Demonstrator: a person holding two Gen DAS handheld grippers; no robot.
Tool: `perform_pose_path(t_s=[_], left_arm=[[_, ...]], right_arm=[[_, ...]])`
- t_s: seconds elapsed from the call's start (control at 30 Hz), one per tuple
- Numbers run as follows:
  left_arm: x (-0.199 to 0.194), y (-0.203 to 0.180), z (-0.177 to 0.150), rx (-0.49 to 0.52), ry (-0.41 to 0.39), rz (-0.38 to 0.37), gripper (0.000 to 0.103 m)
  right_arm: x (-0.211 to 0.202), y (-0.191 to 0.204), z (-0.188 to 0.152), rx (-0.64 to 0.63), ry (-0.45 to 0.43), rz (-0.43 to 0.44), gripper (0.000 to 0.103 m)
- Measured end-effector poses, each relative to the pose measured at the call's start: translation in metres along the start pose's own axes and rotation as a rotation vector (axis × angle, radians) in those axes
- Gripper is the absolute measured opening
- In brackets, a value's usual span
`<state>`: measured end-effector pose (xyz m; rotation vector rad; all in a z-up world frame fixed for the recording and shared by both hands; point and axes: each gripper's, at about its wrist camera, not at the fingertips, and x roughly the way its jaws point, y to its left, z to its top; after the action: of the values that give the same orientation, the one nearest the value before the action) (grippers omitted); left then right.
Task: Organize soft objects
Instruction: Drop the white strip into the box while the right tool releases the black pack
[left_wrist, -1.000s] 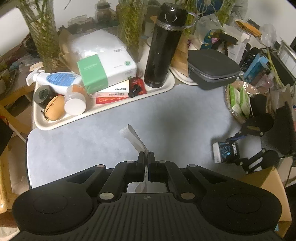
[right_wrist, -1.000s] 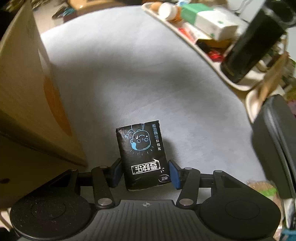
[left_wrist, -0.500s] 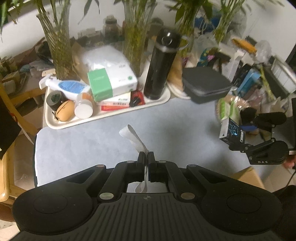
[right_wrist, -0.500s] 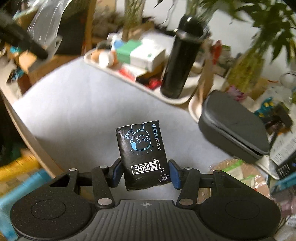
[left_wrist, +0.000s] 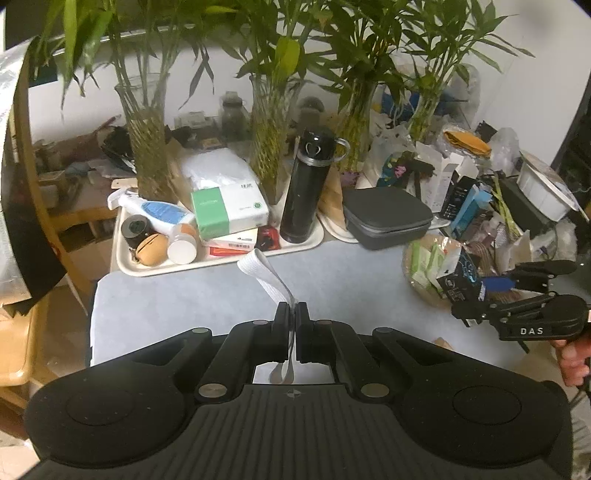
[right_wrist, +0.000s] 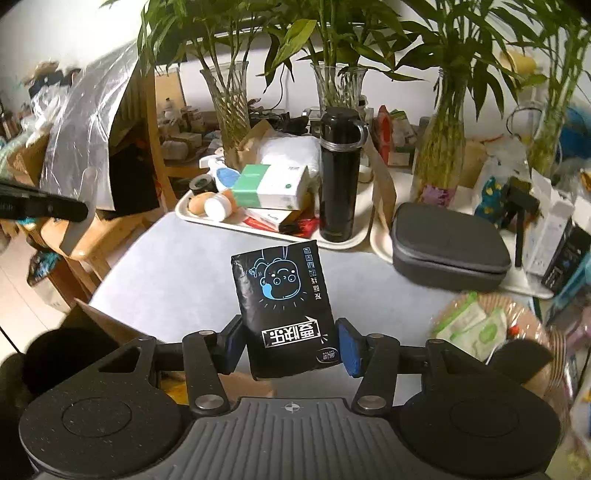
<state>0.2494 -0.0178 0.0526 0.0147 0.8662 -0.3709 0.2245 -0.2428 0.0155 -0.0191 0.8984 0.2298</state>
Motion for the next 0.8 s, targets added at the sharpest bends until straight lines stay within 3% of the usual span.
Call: perform_pose_path(t_s=[0.2, 0.47, 0.8], left_arm=[[-0.012, -0.016, -0.013, 0.032, 0.051, -0.015, 0.004], [-0.003, -0.026, -0.036, 0.035, 0.208, -0.098, 0.004], [0.021, -0.049, -0.064, 0.25, 0.367, -0.117, 0.007]], right_arm=[[-0.01, 0.016, -0.008, 0.031, 0.052, 0.02, 0.055], [-0.025, 0.04, -0.023, -0.004, 0.086, 0.055, 0.055], [-0.034, 0.049, -0.041, -0.002, 0.089, 0.077, 0.055]])
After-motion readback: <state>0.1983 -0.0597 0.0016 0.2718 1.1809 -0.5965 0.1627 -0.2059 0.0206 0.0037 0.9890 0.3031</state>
